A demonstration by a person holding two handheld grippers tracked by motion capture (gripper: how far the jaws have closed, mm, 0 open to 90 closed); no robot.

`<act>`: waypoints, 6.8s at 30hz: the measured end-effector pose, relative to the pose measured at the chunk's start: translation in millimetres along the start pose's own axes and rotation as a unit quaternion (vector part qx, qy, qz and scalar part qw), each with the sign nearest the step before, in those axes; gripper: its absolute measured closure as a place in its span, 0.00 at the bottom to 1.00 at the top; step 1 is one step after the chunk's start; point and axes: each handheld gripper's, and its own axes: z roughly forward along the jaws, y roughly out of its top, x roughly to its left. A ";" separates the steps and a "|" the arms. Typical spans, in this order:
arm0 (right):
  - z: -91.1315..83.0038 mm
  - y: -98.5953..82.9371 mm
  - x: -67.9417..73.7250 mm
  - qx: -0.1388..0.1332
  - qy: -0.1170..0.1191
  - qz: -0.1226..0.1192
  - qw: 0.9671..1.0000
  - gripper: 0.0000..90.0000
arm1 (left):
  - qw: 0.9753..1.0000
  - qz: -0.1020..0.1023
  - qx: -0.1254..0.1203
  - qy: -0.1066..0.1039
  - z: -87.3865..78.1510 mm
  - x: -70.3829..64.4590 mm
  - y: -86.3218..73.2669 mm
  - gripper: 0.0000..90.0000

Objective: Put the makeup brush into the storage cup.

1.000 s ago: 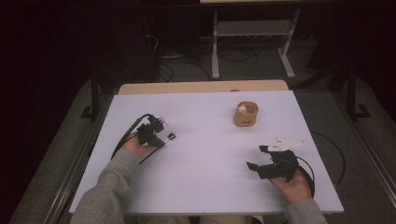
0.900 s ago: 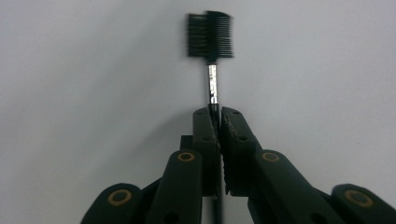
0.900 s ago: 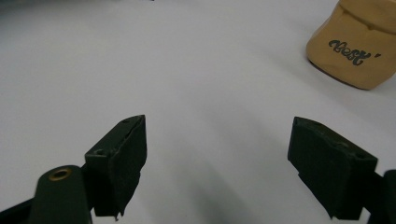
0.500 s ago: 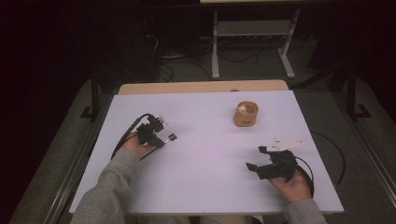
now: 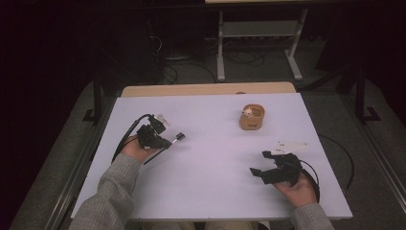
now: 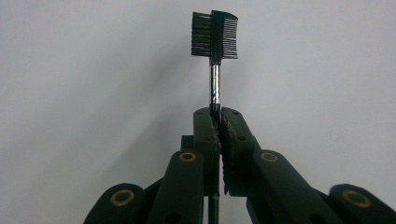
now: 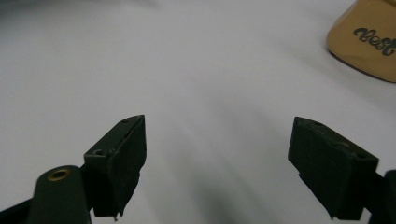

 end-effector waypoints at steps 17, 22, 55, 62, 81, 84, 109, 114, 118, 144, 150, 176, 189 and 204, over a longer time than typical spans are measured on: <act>8.4 34.4 12.4 -0.018 0.045 -0.013 0.999 0.22 | 0.989 0.007 -0.133 -0.067 -32.6 -35.0 2.1 0.95; 9.8 44.2 16.5 -0.017 0.054 -0.018 0.998 0.22 | 0.985 0.009 -0.154 -0.080 -35.8 -40.7 1.1 0.95; 80.4 89.6 74.3 -0.054 0.190 -0.038 0.980 0.51 | 0.949 0.001 -0.276 -0.152 -29.8 -76.8 8.6 0.95; 89.5 86.7 78.3 -0.071 0.212 -0.025 0.974 0.60 | 0.948 0.002 -0.279 -0.149 -25.5 -80.9 11.4 0.95; 101.7 77.2 77.9 -0.108 0.246 0.040 0.962 0.88 | 0.948 0.010 -0.288 -0.136 -20.7 -87.0 12.5 0.95; 102.1 76.7 75.3 -0.107 0.252 0.052 0.960 0.91 | 0.946 0.009 -0.294 -0.135 -22.2 -87.7 12.0 0.95; 75.6 82.0 70.0 -0.018 0.192 -0.032 0.981 0.94 | 0.952 0.030 -0.259 -0.164 -23.1 -91.0 11.3 0.80; 70.0 86.6 72.4 0.002 0.181 -0.065 0.981 0.94 | 0.950 0.032 -0.256 -0.174 -22.8 -91.7 12.0 0.82; 67.7 89.2 75.0 0.008 0.178 -0.079 0.981 0.94 | 0.950 0.036 -0.255 -0.178 -23.9 -93.2 13.0 0.84; 73.3 87.3 80.4 0.041 0.172 -0.123 0.976 0.94 | 0.946 0.041 -0.248 -0.207 -29.1 -94.2 18.6 0.85; 73.5 86.7 80.3 0.037 0.174 -0.118 0.977 0.93 | 0.949 0.043 -0.254 -0.181 -32.8 -94.9 17.9 0.94; 59.4 106.4 79.9 -0.001 0.179 -0.095 0.979 0.94 | 0.954 0.050 -0.247 -0.164 -38.0 -94.6 17.8 0.86; 50.9 103.7 60.9 0.004 0.164 -0.075 0.984 0.94 | 0.961 0.043 -0.239 -0.135 -42.8 -88.9 3.0 0.73; 32.3 108.0 30.5 0.001 0.137 -0.053 0.989 0.94 | 0.969 0.019 -0.222 -0.105 -44.3 -80.1 -32.8 0.67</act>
